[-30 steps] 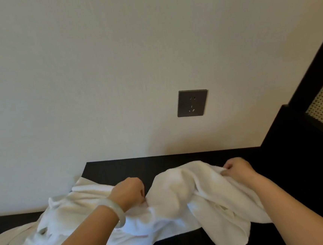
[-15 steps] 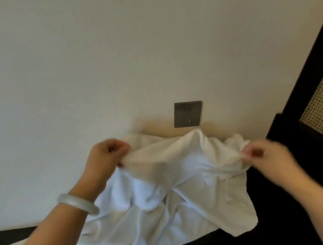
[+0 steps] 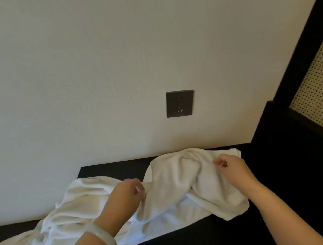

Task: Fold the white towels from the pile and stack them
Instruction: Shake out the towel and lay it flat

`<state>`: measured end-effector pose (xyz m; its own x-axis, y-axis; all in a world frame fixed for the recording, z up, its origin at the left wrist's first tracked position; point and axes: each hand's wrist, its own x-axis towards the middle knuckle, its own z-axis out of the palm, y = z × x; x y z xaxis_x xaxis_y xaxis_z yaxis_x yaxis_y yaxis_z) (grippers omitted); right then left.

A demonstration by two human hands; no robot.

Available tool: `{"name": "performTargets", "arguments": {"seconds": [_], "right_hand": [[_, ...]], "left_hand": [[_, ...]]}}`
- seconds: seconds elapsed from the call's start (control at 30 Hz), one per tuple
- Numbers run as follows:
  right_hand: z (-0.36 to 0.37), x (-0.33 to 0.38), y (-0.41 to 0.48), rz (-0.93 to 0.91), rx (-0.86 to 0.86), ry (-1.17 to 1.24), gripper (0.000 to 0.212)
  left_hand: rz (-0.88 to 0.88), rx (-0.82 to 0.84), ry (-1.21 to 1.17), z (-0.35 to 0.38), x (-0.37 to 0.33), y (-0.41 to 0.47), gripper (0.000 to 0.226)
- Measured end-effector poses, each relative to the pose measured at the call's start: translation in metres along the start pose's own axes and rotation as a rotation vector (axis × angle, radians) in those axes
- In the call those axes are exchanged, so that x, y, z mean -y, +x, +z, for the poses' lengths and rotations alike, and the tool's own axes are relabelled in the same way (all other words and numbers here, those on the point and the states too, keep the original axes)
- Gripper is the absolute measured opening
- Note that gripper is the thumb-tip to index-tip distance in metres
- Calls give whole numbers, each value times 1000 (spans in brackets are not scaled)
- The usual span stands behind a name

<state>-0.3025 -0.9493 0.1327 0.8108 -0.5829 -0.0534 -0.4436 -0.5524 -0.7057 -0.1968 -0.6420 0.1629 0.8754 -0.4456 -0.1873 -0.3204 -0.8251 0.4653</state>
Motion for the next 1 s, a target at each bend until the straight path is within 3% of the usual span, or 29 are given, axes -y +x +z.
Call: {"name": "performTargets", "arguments": {"seconds": [0.1, 0.23, 0.33, 0.43, 0.6, 0.67, 0.73, 0.8, 0.9, 1.0], "right_hand": [[13, 18, 20, -26, 14, -28, 22], [32, 46, 37, -79, 43, -23, 25], [53, 72, 40, -193, 180, 12, 30], [71, 92, 39, -333, 366, -23, 44], [94, 113, 43, -464, 625, -149, 64], [107, 122, 45, -551, 750, -295, 68], [117, 129, 46, -630, 845, -470, 51], [115, 129, 49, -666, 760, -604, 22], [76, 123, 62, -628, 488, -692, 27], [11, 109, 79, -528, 361, -744, 29]], "left_hand": [[27, -76, -18, 6, -1, 27, 25], [-48, 39, 25, 20, -9, 57, 50], [-141, 187, -22, 23, -11, 69, 33], [-80, 225, -41, 19, -9, 74, 20], [28, 419, 196, -5, -3, 60, 25], [105, 368, 251, -17, -1, 54, 23], [210, 248, 170, -34, 0, 44, 22], [304, 104, 62, -56, 0, 32, 17], [366, -132, -123, -97, 7, 17, 9], [324, -395, -246, -137, 17, 11, 18]]}}
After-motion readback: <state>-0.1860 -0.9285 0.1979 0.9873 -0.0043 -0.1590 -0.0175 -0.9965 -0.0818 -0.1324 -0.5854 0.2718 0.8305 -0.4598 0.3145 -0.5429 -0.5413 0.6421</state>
